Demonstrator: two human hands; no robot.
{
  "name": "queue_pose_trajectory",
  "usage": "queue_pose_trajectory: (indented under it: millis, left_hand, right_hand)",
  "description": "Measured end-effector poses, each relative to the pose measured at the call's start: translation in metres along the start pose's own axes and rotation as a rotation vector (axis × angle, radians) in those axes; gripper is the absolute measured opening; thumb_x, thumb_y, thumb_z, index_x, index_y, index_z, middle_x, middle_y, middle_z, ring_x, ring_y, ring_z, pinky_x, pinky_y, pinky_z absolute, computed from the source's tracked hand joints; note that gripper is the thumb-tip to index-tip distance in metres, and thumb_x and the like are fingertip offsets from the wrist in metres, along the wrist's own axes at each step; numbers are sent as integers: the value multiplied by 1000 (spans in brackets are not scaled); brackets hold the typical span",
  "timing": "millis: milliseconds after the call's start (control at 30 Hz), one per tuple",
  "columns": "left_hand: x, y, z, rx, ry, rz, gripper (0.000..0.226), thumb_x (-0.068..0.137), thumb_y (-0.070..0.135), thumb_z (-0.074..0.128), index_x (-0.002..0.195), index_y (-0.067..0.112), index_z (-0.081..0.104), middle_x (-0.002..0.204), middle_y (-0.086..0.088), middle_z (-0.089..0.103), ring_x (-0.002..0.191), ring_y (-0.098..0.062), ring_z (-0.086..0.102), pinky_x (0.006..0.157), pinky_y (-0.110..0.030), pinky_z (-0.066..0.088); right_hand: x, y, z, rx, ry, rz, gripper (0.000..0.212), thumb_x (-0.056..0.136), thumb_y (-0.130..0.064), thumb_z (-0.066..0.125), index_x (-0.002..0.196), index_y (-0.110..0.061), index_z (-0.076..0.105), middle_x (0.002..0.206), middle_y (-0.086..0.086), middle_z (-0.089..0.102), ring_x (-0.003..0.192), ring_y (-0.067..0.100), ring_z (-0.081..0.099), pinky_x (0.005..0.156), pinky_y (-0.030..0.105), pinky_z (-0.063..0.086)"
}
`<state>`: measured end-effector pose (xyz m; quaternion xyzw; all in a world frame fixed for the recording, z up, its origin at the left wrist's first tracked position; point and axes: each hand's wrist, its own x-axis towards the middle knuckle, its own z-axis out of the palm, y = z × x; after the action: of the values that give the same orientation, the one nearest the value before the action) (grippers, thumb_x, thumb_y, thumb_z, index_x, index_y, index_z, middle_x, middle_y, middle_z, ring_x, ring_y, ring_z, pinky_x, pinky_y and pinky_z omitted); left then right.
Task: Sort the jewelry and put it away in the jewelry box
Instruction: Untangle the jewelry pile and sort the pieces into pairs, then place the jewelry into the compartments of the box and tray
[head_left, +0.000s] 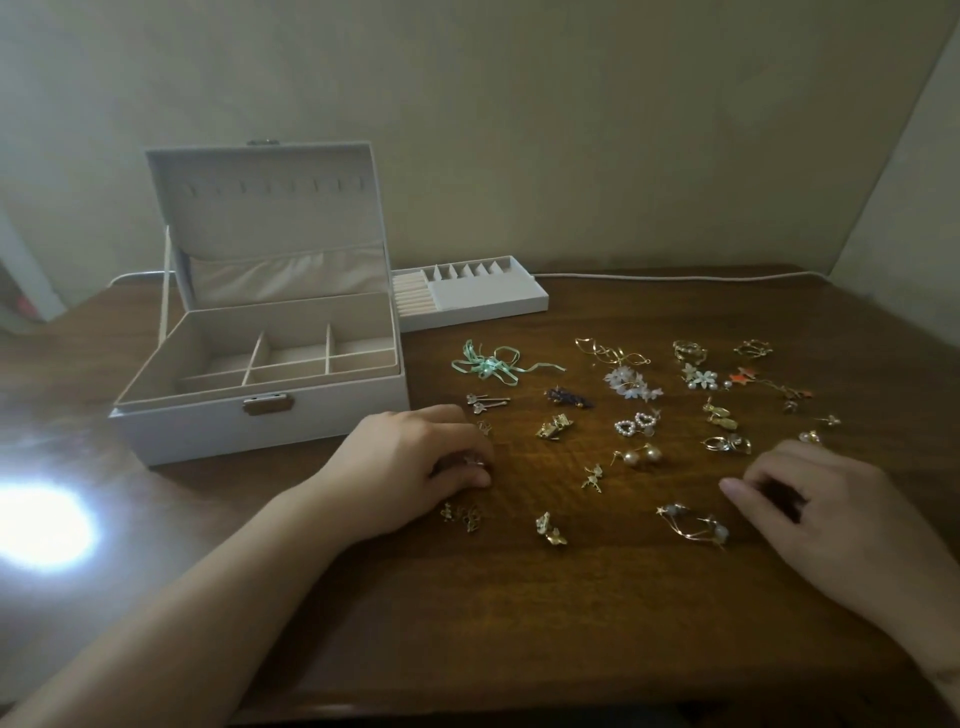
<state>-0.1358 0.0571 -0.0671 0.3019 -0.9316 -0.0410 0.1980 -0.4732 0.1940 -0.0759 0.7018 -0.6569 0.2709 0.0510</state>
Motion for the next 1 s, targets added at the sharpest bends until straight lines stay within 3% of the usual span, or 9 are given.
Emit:
queue_pose_trajectory:
  millis: [100,200,333,500,667,767,833,900,1000]
  left_hand:
    - [-2,2,0,39,16,41,35,95,57,47,118,39,66,105,19,61,71,5,51,61,-6,37]
    - [-8,0,-5,24,61,70,38,100,53,45,130,36,60,113,13,61,71,0,57,61,-18,51]
    - [-13,-10,-16,-55,316,30,36,100,43,50,128,24,64,110,9,62,73,-2,58,63,-24,53]
    - [-12,-33,-27,50,552,83,19,96,17,60,105,9,75,94,-3,68,74,-17,66,54,-37,56]
    - [-7,-47,-34,190,673,54,11,89,10,67,91,11,78,84,-3,69,72,-21,62,50,-38,50]
    - [-16,-64,-52,214,884,-120,14,90,12,64,87,11,77,82,-3,69,74,-23,60,57,-37,48]
    - [-30,-78,-70,225,947,-398,15,88,16,62,91,14,76,86,0,67,83,-26,58,67,-33,44]
    - [-47,-97,-88,189,788,-714,21,89,24,60,104,21,74,100,2,64,96,-28,56,79,-33,42]
    - [-67,-134,-117,-46,452,-897,25,88,27,66,112,33,70,119,5,57,104,-19,58,83,-34,46]
  right_hand:
    - [0,2,-1,22,50,-11,14,88,-50,54,81,-38,59,80,-18,57,70,5,58,56,29,53]
    - [1,-1,-7,45,179,-28,18,93,-47,51,91,-32,61,82,-14,58,78,1,56,62,14,44]
    - [29,-31,-16,142,245,-109,13,90,-40,53,97,-32,59,86,-17,57,89,-9,56,70,1,40]
    - [127,-94,9,158,-98,-204,21,80,-48,60,100,-46,55,94,-23,56,87,-5,56,59,11,41]
    - [220,-121,79,-14,-565,-42,57,85,-39,69,136,-46,43,139,-7,45,108,8,50,81,23,47]
    - [238,-124,104,-82,-636,-53,58,85,-33,70,136,-43,45,140,-5,44,110,9,48,83,23,44]
    - [241,-124,111,-103,-608,-93,45,85,-28,71,125,-41,56,129,-9,51,101,4,48,77,18,44]
    - [242,-123,114,-104,-574,-124,30,84,-24,72,106,-43,63,114,-15,55,96,3,50,73,16,43]
    - [242,-118,114,-106,-533,-147,24,84,-24,72,84,-46,61,98,-21,54,93,0,53,68,12,40]
